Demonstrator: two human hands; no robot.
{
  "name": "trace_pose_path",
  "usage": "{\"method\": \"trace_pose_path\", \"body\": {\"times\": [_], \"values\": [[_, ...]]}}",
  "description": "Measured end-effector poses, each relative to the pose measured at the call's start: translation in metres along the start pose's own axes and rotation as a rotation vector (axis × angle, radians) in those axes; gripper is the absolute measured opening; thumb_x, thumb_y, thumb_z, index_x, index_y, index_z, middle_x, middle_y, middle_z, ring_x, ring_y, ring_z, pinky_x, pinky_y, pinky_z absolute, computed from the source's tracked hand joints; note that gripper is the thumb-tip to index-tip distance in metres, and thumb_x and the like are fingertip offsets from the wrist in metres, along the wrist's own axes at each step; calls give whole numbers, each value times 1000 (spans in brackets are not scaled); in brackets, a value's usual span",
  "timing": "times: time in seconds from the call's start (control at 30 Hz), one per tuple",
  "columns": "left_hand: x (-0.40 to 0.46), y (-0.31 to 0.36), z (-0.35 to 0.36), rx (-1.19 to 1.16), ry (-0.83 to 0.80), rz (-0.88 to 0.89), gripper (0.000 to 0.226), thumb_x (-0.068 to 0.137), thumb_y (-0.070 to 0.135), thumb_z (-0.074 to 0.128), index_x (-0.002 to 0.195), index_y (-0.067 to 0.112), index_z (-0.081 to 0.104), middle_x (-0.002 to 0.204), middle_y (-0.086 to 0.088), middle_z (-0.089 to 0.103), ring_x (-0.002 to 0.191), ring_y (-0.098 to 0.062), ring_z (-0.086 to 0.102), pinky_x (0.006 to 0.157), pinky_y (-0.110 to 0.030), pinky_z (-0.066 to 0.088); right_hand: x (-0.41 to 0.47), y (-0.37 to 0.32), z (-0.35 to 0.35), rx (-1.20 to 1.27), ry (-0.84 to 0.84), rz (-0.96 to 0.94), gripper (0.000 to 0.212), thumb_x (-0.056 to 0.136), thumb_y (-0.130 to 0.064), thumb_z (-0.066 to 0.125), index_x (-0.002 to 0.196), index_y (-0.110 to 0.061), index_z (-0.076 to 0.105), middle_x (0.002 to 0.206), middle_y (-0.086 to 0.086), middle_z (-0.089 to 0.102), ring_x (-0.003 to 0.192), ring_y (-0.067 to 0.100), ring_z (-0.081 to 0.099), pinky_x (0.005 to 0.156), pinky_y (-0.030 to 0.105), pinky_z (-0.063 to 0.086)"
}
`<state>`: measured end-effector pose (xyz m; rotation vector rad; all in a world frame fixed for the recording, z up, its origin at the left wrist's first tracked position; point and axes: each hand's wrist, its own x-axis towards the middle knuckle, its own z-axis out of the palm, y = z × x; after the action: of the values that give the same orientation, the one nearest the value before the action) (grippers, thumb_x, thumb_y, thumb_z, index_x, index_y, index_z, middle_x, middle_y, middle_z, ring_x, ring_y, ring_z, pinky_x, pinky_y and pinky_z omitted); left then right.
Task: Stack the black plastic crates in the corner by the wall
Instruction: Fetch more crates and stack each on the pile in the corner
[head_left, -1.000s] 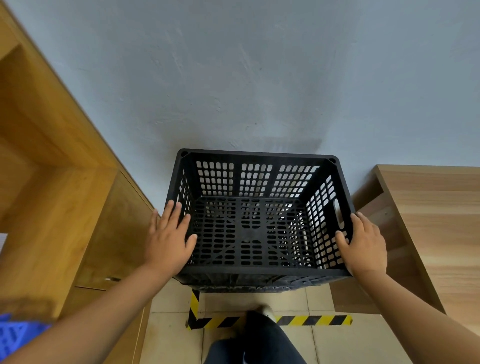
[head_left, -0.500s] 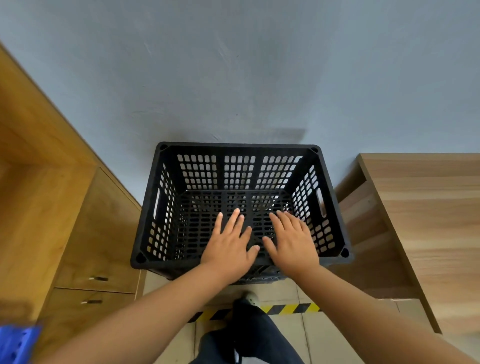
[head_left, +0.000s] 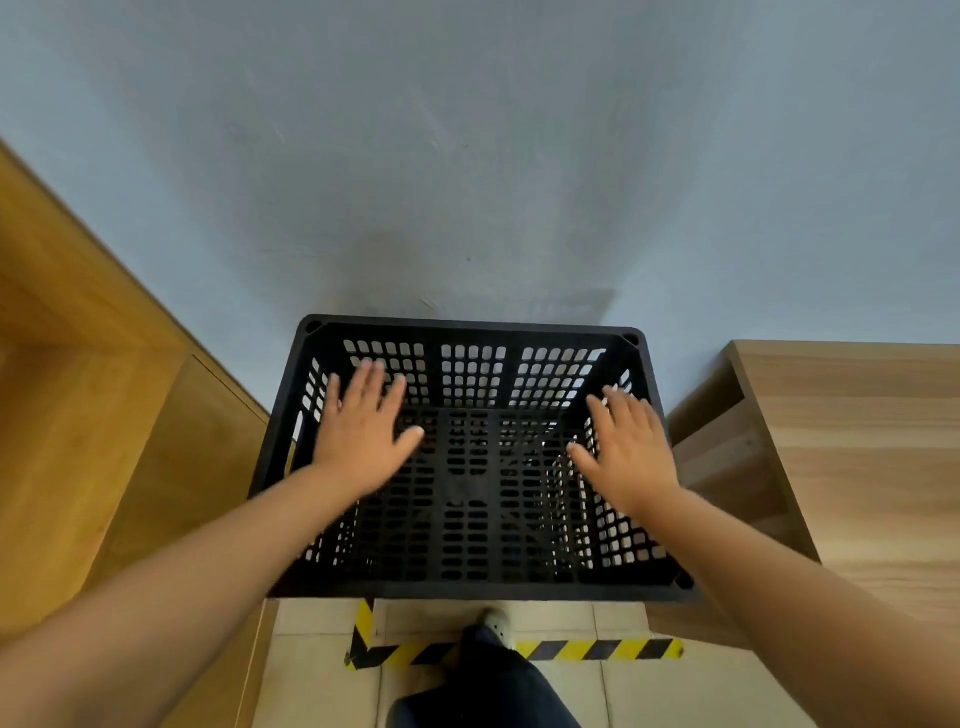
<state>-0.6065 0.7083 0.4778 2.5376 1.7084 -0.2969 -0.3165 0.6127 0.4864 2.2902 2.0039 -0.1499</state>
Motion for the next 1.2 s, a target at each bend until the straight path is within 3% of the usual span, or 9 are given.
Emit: {"method": "trace_pose_path", "body": {"times": [0.2,0.33,0.4,0.5,0.6,0.77,0.87,1.03,1.2], "values": [[67,-34,-14,22,49,-55,78,93,55,32,151,21,-8,160,-11,-13,146,-24,-17,103,-41,-29,63,53,-9,-55,-37,12,81,92,-53,32,150,-11,-6,159,11,-11,146,22,-12,119,37,-6],[94,-23,-10,24,28,10,82,92,57,34,151,20,-10,159,-11,-14,146,-24,-16,112,-46,-18,87,64,-5,6,-84,-18,85,93,-54,33,146,-12,-18,157,7,-20,144,19,-21,117,33,-9],[100,-14,-2,-18,38,3,87,90,59,38,151,19,-9,159,-12,-15,146,-25,-17,110,-44,-23,90,65,-1,36,-77,-20,84,92,-54,34,142,-14,-21,154,4,-24,142,18,-24,115,31,-11],[102,-6,5,-27,80,-45,91,86,62,42,152,19,-4,160,-13,-10,146,-26,-15,106,-41,-29,92,67,2,61,-68,-17,84,92,-53,34,145,-13,-17,149,-1,-28,142,16,-25,114,28,-12],[106,11,0,-13,106,-47,88,87,63,37,152,19,-1,160,-13,-5,147,-27,-12,109,-42,-26,94,68,4,75,-52,-20,84,92,-52,35,148,-12,-13,152,0,-26,142,16,-25,113,28,-12],[133,90,-14,-14,82,229,84,90,60,28,150,17,-11,159,-8,-14,144,-19,-20,115,-48,-16,94,71,4,84,-38,-20,85,92,-52,38,149,-11,-10,157,4,-16,143,18,-21,114,28,-10],[144,124,-15,-20,18,268,89,88,60,33,149,19,-16,155,-4,-25,140,-19,-28,113,-52,-19,93,71,4,71,-23,-21,86,91,-51,41,149,-12,-9,156,3,-18,144,18,-20,114,28,-9],[144,124,-18,13,-44,283,98,85,54,47,147,21,-21,156,-6,-26,136,-21,-34,110,-55,-20,89,69,2,31,-43,3,84,92,-49,39,149,-13,-11,156,5,-17,143,19,-20,118,34,-7],[140,122,-22,23,-65,323,97,86,53,48,148,20,-20,157,-9,-23,142,-28,-27,108,-56,-21,49,53,6,118,-51,180,81,93,-49,35,149,-12,-11,155,5,-19,146,20,-15,119,36,-4]]}}
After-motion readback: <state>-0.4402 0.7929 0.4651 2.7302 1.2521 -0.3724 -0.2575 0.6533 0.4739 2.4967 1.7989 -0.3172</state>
